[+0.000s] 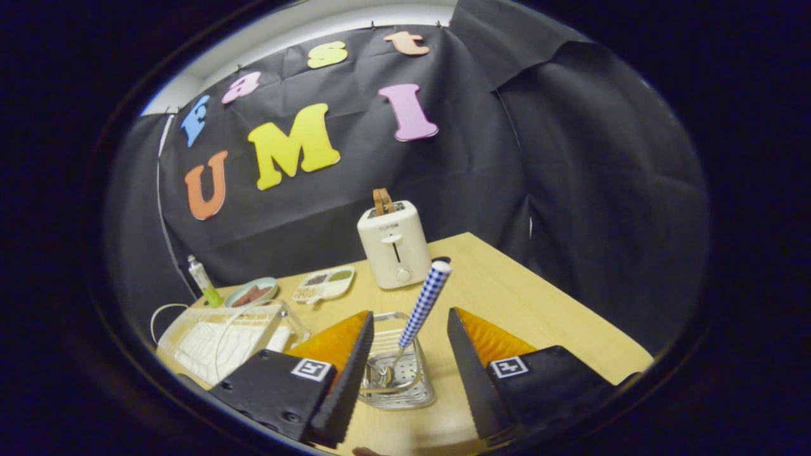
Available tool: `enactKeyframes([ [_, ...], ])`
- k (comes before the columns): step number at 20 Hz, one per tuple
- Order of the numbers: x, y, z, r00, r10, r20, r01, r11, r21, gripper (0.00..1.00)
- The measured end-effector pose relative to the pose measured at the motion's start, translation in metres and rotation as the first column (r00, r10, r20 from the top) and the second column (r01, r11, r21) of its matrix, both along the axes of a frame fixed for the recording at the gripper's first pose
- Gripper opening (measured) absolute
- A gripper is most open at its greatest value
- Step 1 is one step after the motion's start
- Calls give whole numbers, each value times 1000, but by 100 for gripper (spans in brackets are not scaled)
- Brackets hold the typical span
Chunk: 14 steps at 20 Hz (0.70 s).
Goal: Take the plate from the dish rack, then take the spoon from the basket and place it into the plate.
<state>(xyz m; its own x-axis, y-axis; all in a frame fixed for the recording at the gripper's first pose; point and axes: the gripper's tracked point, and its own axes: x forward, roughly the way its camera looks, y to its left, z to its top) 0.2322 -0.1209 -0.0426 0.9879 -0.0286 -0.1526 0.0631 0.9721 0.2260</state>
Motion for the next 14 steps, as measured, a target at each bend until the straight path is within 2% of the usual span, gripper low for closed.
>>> enactKeyframes([
  [2, 9, -5, -2, 1000, -4, -5, 4, 999, -46, 53],
  [4, 7, 8, 4, 999, 48, 2, -47, 998, -38, 28],
  [5, 2, 15, 12, 997, 69, 23, -68, 997, -33, 26],
  [7, -4, 13, 34, 996, 34, 81, -27, 996, -87, 17],
  [14, -65, 60, 112, 963, 54, 265, 20, 963, -269, 16],
])
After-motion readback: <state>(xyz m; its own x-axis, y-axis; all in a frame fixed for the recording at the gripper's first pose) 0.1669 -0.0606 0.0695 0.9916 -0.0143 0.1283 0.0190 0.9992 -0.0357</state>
